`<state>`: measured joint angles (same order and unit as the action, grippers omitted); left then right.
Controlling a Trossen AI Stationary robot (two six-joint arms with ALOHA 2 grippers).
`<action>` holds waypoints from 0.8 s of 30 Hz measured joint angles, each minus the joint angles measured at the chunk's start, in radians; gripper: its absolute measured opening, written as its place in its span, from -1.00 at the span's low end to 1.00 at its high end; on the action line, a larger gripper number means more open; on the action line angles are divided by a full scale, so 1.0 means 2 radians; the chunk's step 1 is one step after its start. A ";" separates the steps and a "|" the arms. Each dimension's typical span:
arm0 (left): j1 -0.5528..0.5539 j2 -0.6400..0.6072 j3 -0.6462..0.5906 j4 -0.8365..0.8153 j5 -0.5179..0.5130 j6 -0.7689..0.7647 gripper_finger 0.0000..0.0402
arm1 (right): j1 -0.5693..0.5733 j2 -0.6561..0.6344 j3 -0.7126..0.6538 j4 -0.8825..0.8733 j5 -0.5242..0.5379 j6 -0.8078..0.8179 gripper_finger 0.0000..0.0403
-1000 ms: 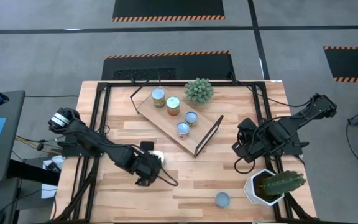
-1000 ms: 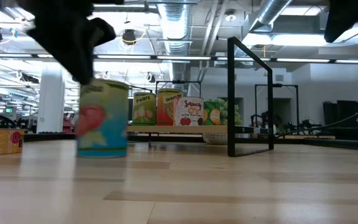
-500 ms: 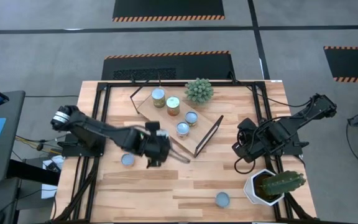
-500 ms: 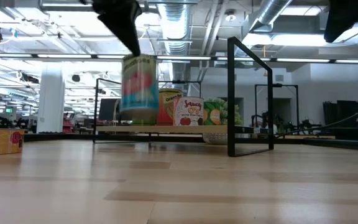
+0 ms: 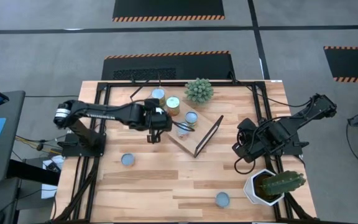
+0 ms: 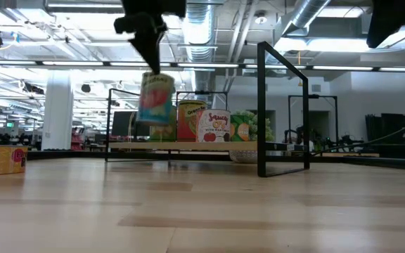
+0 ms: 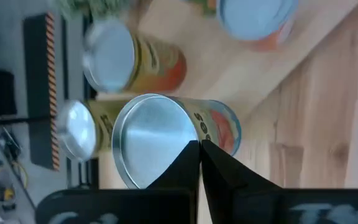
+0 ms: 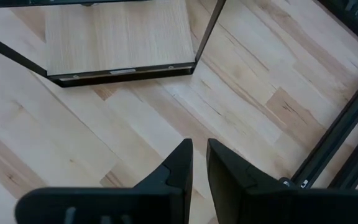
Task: Pick and place cans onto a shelf
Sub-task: Put the canned tomatoes on the shelf
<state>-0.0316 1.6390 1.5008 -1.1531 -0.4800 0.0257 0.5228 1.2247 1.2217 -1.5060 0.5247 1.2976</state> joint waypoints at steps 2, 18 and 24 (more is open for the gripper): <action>0.015 0.000 -0.009 -0.011 0.011 0.000 -1.00 | 0.000 0.000 0.000 0.000 0.000 0.000 -0.65; 0.089 -0.001 -0.049 -0.013 -0.004 -0.006 -1.00 | 0.000 0.000 0.000 0.000 0.000 0.000 -0.65; 0.109 -0.001 -0.049 -0.005 -0.010 0.008 -1.00 | 0.000 0.000 0.000 0.000 0.000 0.001 -0.65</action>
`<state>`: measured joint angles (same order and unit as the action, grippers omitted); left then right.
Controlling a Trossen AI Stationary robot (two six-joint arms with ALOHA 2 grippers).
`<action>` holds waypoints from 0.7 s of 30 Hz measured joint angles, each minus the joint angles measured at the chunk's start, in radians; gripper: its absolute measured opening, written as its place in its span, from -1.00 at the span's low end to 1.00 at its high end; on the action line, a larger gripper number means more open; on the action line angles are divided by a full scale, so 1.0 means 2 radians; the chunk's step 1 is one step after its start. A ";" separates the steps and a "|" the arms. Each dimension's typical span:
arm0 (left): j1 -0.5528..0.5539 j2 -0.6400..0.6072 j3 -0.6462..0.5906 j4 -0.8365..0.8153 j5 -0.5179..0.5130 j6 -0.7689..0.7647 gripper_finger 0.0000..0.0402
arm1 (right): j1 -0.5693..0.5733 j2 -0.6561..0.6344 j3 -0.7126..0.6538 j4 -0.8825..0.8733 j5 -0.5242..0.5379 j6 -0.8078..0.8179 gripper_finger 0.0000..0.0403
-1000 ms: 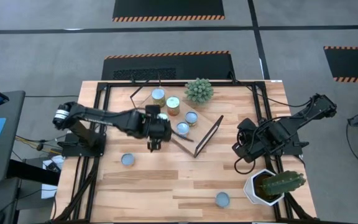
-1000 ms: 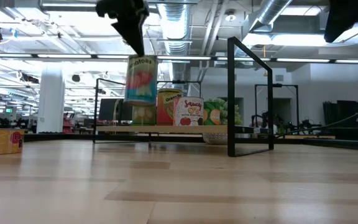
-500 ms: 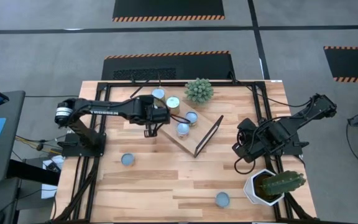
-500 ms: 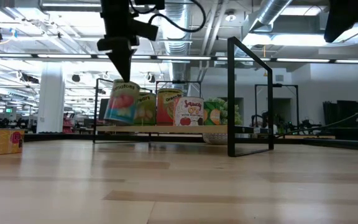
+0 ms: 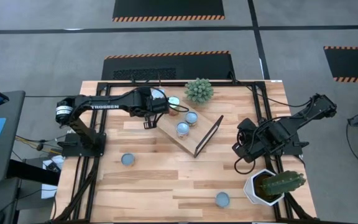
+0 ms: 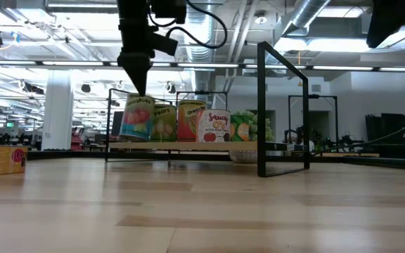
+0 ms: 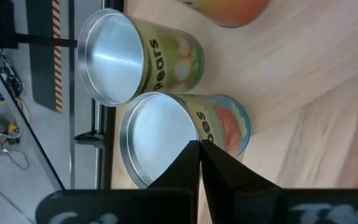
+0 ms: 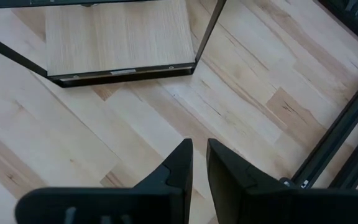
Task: Pick and place cans onto a shelf
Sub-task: Put the canned tomatoes on the shelf
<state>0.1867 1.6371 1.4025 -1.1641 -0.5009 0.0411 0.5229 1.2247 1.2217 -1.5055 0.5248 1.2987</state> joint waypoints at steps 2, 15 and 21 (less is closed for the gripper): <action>0.006 0.000 0.000 0.000 0.005 0.002 -1.00 | 0.000 0.000 0.000 0.000 0.000 0.001 -0.65; 0.022 0.000 0.000 0.004 0.026 -0.004 -1.00 | 0.000 0.000 0.000 0.000 0.000 0.001 -0.65; 0.022 0.000 0.000 0.021 0.026 -0.009 -1.00 | 0.000 0.000 0.000 0.000 0.000 0.000 -0.65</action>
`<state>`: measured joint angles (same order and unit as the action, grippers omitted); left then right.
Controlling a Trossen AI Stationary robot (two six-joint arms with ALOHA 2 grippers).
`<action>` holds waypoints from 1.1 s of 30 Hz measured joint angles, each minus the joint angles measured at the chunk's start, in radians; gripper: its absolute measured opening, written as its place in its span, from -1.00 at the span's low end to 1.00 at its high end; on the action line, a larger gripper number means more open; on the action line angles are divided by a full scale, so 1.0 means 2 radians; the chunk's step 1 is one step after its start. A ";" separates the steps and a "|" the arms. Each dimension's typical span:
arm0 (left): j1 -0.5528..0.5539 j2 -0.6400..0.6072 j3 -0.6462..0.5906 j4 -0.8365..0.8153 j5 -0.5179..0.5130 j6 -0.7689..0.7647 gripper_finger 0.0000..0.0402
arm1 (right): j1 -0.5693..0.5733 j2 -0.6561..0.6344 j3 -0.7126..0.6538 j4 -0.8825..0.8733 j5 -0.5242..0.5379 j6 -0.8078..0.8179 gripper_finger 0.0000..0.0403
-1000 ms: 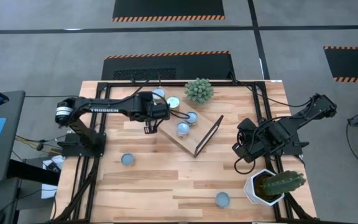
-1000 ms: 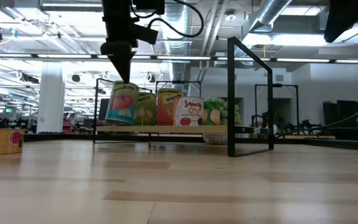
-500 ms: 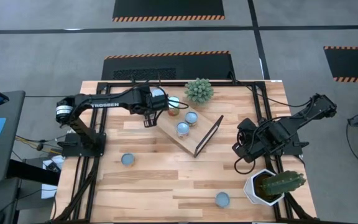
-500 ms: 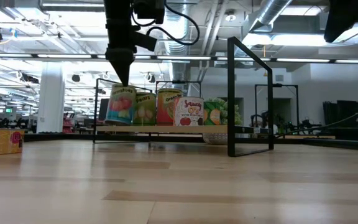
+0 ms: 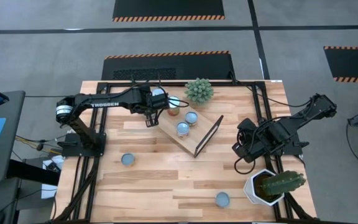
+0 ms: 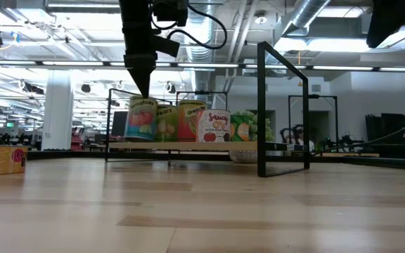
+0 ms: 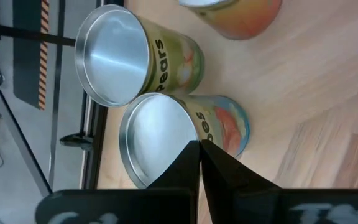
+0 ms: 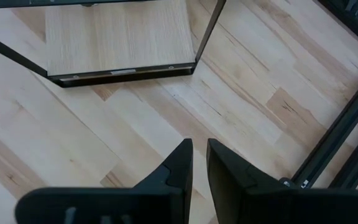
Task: Pick and place cans onto a shelf
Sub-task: Put the canned tomatoes on the shelf
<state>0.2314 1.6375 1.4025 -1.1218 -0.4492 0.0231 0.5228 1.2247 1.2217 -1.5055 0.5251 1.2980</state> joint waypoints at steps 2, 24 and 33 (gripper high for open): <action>0.000 0.000 0.000 -0.001 0.000 0.000 -1.00 | 0.000 0.000 0.000 0.000 0.000 0.000 -0.65; 0.024 0.000 0.000 -0.012 0.051 -0.018 -1.00 | 0.015 0.000 0.000 0.000 0.000 0.002 -0.65; 0.024 0.000 0.000 -0.010 0.055 -0.023 -1.00 | 0.023 0.000 0.000 0.002 0.013 0.002 -0.65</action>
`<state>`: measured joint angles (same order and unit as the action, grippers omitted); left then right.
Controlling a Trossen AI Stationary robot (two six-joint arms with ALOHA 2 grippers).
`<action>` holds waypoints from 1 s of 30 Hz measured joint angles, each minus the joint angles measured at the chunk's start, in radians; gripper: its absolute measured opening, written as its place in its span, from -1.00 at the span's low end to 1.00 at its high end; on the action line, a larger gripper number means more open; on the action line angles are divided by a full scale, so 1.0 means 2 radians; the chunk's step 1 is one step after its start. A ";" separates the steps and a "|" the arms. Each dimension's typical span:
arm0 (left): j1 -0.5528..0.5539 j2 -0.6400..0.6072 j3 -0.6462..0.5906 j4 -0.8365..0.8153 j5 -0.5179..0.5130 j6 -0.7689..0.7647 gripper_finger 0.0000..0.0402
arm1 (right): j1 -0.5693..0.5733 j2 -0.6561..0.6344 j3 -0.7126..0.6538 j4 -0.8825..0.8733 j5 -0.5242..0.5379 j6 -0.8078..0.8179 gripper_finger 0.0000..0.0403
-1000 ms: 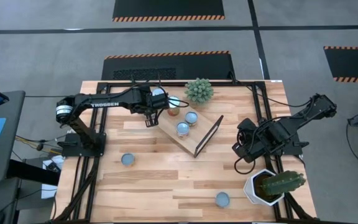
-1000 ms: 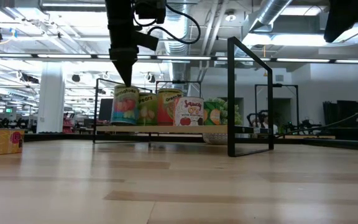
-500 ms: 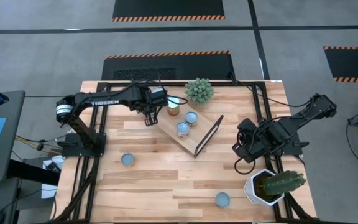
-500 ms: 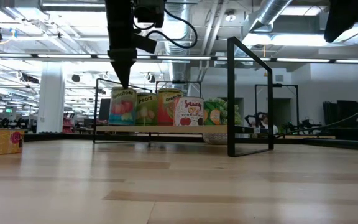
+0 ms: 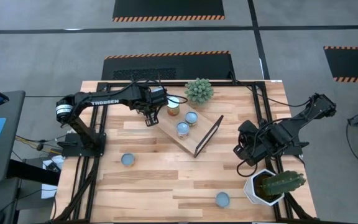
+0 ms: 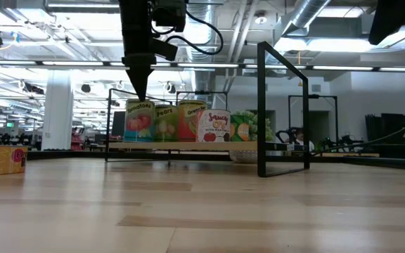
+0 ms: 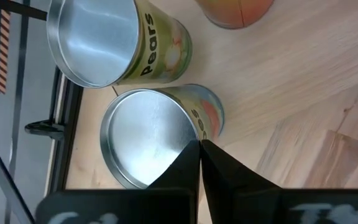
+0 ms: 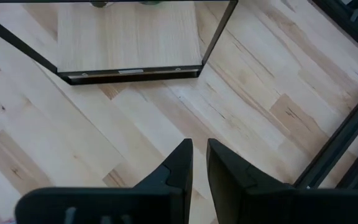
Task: Pick and place cans onto a shelf
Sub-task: Put the canned tomatoes on the shelf
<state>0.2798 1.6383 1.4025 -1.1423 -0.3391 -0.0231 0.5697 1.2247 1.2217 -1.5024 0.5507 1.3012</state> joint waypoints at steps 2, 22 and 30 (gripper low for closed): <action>0.000 0.000 0.000 0.000 0.002 -0.004 -1.00 | 0.000 0.000 0.000 0.000 0.000 0.000 -0.65; 0.000 -0.001 0.000 -0.001 -0.003 -0.002 -1.00 | 0.000 0.000 0.000 0.000 0.000 0.000 -0.65; 0.000 -0.001 0.000 0.000 -0.003 -0.012 -0.86 | 0.000 0.000 0.000 0.000 0.000 0.000 -0.65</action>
<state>0.2794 1.6367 1.4025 -1.1431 -0.3447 -0.0479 0.5694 1.2247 1.2217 -1.5021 0.5510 1.3010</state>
